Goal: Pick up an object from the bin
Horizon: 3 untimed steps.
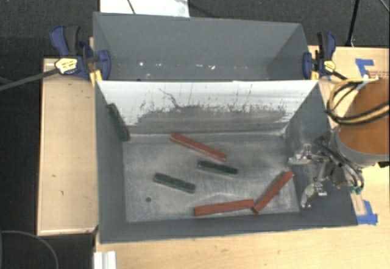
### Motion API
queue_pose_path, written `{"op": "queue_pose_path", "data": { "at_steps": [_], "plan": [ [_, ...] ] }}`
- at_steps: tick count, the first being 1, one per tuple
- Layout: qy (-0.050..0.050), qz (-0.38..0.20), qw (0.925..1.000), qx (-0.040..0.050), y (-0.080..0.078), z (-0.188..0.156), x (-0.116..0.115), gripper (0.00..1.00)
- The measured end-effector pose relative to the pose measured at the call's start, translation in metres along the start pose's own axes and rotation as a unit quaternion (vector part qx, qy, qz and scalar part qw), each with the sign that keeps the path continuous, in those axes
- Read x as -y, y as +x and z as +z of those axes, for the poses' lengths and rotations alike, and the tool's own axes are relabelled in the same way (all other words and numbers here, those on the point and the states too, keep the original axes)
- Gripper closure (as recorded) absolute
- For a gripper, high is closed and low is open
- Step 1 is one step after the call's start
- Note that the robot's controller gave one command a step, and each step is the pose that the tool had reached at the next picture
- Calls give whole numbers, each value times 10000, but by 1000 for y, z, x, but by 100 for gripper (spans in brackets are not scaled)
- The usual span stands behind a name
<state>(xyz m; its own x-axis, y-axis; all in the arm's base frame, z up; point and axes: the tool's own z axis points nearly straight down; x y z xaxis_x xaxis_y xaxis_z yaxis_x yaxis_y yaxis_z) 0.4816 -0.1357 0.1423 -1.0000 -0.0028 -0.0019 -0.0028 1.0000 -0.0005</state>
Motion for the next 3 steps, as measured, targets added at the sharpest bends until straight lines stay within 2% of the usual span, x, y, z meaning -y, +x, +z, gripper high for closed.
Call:
{"op": "queue_pose_path", "data": {
  "at_steps": [1,2,3],
  "plan": [
    [6,-796,9968,20,1,57,-46,0],
    [0,-1696,9855,9,-2,59,-61,0],
    [-8,-1862,9825,14,-1,42,-97,0]
  ]
}}
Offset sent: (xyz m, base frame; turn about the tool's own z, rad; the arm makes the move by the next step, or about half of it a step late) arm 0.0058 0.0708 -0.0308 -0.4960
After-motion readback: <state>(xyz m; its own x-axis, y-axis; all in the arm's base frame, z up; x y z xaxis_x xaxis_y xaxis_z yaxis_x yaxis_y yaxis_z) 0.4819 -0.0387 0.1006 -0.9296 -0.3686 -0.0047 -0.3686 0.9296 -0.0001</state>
